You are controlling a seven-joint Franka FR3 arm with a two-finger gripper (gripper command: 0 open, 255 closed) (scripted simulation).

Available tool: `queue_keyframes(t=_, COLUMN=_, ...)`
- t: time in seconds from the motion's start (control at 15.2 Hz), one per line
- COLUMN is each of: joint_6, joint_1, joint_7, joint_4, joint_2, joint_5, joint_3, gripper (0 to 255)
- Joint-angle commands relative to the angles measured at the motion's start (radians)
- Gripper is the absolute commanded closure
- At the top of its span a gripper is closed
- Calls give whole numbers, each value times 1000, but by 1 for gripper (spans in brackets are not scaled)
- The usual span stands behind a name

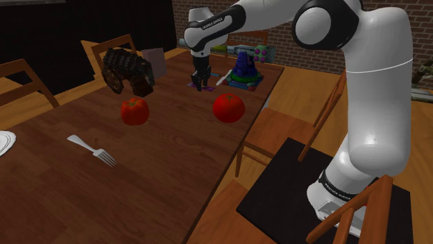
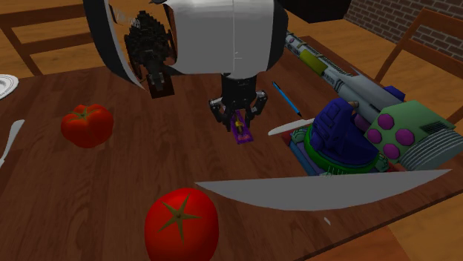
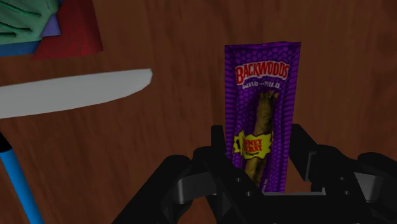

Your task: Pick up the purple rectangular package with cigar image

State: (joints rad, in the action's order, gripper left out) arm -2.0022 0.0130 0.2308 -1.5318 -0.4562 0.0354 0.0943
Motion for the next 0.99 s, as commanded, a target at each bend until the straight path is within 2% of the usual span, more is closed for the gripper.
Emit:
queue_keyframes(t=0.0, joint_6=-1, joint_1=-1, joint_7=0, joint_4=-3, joint_2=-1, joint_5=-1, joint_3=1, gripper=255)
queue_keyframes(t=0.33, joint_6=1, joint_1=-1, joint_7=1, joint_4=-1, joint_2=-2, joint_5=-1, joint_3=1, gripper=255)
queue_keyframes(t=0.92, joint_6=109, joint_1=-2, joint_7=-1, joint_4=82, joint_2=24, joint_5=-4, joint_3=3, gripper=255)
